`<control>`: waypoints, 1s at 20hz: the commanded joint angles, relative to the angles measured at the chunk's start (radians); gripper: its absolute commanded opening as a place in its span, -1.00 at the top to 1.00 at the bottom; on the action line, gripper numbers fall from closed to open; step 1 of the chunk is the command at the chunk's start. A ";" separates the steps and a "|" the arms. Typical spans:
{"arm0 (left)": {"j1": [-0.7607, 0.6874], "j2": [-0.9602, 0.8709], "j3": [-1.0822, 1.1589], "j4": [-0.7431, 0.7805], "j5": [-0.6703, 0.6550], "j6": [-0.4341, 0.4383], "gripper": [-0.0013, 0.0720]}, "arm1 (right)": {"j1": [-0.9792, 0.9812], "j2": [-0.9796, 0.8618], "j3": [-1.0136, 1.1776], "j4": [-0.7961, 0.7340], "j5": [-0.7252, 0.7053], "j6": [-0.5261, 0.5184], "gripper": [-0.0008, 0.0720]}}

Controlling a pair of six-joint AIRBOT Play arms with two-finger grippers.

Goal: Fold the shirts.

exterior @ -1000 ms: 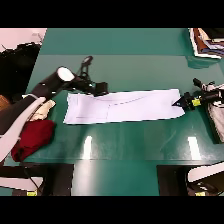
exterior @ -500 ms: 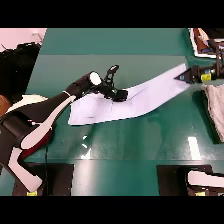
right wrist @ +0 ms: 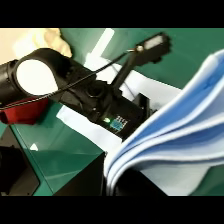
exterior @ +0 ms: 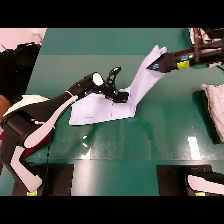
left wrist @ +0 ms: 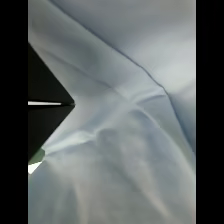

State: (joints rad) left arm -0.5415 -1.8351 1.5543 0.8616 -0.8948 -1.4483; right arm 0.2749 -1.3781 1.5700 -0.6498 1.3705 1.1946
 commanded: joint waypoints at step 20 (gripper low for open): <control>0.587 0.605 0.002 0.362 -0.297 -0.010 0.91 | 0.514 -0.490 0.311 -0.062 -0.066 -0.044 -0.13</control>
State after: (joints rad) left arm 0.0345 -1.2411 1.5558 1.2194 -1.1606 -1.4578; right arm 0.8387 -1.8732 1.8729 -0.5632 1.2091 1.0801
